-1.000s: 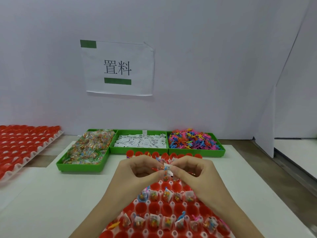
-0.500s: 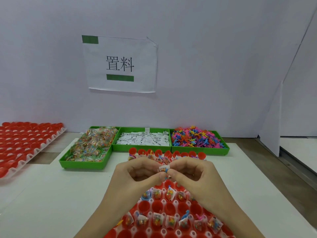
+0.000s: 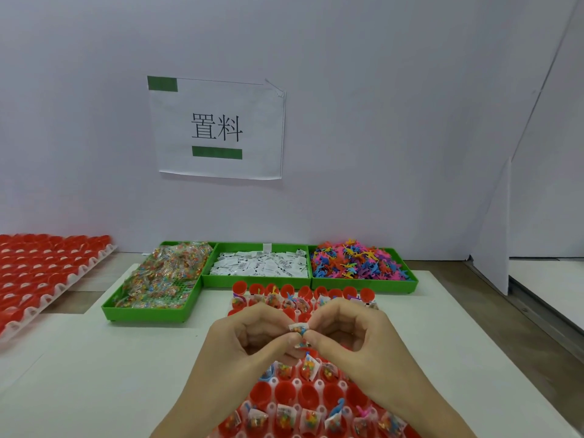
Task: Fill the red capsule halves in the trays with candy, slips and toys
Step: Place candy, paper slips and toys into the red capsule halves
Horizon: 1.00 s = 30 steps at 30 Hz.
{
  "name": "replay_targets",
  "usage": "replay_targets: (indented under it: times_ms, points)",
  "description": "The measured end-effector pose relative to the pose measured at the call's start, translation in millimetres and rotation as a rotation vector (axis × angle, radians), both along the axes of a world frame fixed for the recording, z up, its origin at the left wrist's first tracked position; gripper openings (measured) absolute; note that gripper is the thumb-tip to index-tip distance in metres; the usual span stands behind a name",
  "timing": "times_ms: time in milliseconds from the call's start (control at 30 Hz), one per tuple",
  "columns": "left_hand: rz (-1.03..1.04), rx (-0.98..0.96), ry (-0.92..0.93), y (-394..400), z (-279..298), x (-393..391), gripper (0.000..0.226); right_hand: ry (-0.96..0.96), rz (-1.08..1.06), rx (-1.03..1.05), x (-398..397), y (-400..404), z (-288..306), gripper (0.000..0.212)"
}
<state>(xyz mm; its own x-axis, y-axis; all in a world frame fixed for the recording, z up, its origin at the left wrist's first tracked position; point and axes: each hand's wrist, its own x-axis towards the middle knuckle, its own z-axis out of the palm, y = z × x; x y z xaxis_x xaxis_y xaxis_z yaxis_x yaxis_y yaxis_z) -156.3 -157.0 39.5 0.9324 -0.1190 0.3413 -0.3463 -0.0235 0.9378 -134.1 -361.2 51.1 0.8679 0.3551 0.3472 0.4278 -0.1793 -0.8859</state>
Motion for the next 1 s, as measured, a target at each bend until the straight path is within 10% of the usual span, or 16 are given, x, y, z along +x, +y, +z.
replay_targets:
  times_ms: [433,1000]
  points:
    - [0.079,0.098,-0.094,2.8,2.6,-1.5,0.011,0.052,0.061,-0.017,-1.4,-2.1,5.6,0.011]
    - [0.253,0.103,-0.195,23.7,-3.0,10.4,0.011,-0.204,-0.403,-0.877,200.1,-34.6,1.0,0.02]
